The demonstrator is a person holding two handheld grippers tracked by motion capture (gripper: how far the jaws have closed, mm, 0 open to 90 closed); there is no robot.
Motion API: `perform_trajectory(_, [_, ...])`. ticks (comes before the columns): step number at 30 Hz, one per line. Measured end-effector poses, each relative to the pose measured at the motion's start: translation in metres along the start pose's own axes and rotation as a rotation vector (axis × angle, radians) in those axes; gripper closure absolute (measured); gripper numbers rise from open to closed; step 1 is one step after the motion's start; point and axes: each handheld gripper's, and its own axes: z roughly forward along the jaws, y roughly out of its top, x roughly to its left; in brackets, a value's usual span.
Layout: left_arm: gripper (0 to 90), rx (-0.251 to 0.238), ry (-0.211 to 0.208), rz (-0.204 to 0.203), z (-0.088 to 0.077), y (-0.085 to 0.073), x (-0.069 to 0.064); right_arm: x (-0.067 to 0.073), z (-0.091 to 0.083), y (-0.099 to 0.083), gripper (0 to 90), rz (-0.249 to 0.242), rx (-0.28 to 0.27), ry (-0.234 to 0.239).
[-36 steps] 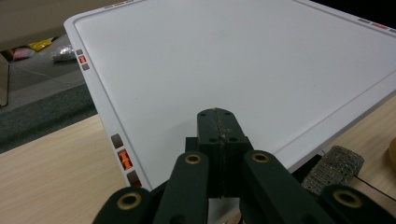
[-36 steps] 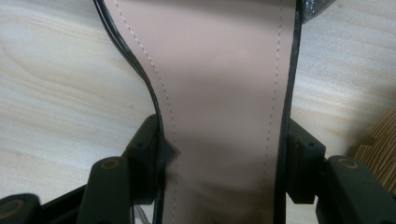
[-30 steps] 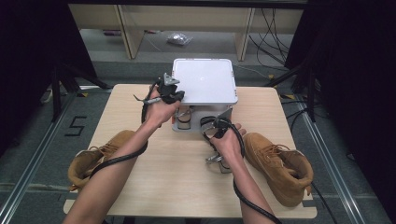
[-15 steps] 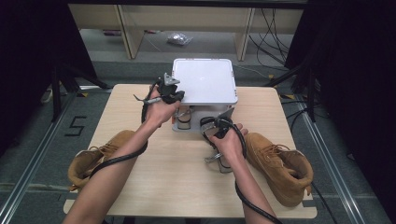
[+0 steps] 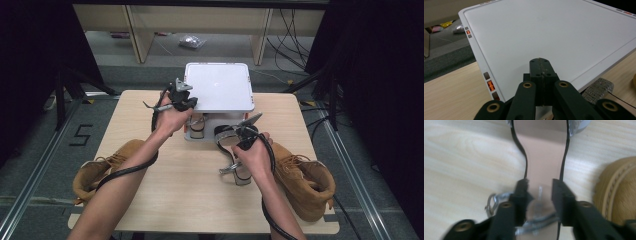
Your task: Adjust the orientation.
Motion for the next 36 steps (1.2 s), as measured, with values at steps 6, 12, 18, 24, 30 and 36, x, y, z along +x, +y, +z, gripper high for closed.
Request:
perform_trajectory(6, [89.6, -0.001, 0.001, 0.002, 0.0, 0.0, 0.0, -0.001, -0.013, -0.012, 84.8, -0.005, -0.017, 0.002])
perform_trajectory(12, [89.6, -0.001, 0.002, 0.003, 0.0, 0.0, 0.0, -0.001, -0.02, -0.023, 87.9, -0.019, -0.026, 0.018])
perform_trajectory(18, [89.6, 0.004, 0.002, 0.004, 0.0, 0.0, 0.0, -0.005, -0.027, -0.029, 88.9, -0.092, -0.066, -0.006])
perform_trajectory(24, [89.6, -0.012, 0.002, -0.01, 0.001, 0.0, -0.002, -0.002, -0.026, -0.039, 90.0, -0.04, 0.006, 0.017])
perform_trajectory(30, [89.6, -0.009, 0.003, -0.009, 0.001, 0.0, -0.002, -0.002, -0.016, -0.047, 90.0, -0.056, 0.067, 0.018])
perform_trajectory(36, [89.6, -0.01, 0.003, -0.008, 0.001, 0.0, -0.002, -0.002, -0.008, -0.056, 90.0, -0.063, 0.095, 0.03])
